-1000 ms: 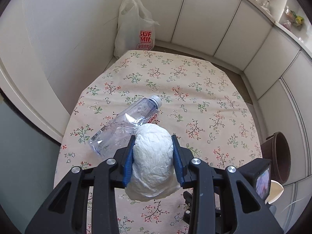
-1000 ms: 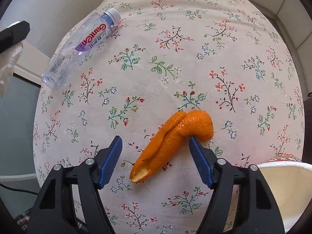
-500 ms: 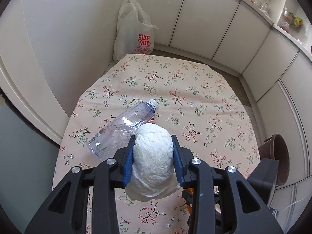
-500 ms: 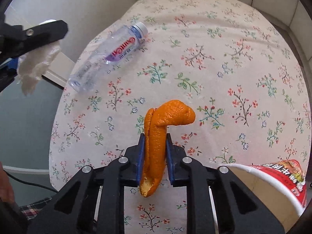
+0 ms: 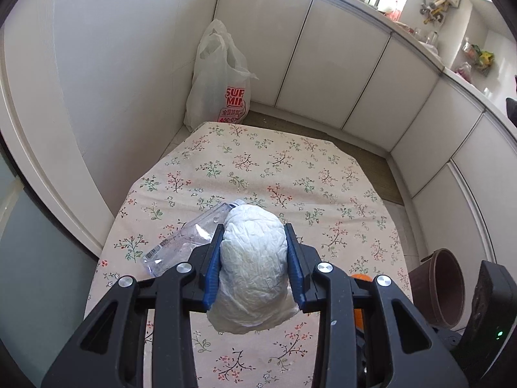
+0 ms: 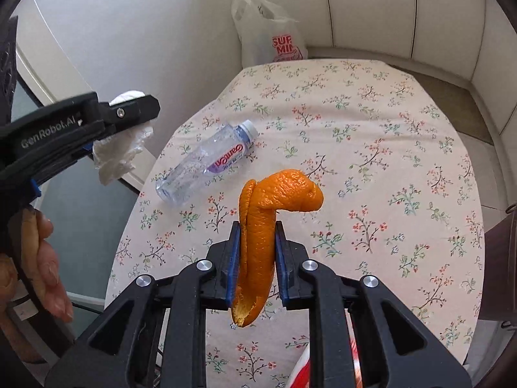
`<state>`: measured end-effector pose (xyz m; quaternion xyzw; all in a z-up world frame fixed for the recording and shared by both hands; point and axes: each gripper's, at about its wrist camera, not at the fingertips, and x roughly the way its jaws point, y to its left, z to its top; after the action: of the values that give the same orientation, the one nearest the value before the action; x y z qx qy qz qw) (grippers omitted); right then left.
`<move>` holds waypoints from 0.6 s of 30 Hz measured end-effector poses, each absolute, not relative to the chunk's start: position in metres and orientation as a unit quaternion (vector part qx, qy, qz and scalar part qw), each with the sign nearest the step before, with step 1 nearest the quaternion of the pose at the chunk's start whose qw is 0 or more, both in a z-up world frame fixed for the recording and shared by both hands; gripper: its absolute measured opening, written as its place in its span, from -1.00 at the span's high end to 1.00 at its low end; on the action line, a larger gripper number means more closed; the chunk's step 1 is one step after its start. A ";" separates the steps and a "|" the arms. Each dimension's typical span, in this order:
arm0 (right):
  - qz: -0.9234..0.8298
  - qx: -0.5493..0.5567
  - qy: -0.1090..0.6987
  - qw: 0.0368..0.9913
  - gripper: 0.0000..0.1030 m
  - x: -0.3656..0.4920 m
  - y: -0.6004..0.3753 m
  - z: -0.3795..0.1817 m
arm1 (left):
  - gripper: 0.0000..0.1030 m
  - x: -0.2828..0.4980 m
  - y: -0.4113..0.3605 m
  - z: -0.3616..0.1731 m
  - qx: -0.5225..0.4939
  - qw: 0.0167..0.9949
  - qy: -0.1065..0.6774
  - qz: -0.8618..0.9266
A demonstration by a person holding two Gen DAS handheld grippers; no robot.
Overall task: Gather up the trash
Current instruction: 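Lift the tissue ball and orange peel and carry both over the brown bin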
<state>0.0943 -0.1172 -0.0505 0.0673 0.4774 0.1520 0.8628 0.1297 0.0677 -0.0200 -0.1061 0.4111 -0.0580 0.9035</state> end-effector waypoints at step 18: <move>0.015 0.106 0.319 0.942 0.64 0.072 -0.251 0.025 | 0.31 0.123 -0.008 0.015 -0.117 0.918 0.355 -0.136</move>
<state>0.0717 -0.2507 0.0255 0.1063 0.3191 0.0151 0.9416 0.1227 -0.0083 0.0152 -0.1173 0.3548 -0.1362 0.9175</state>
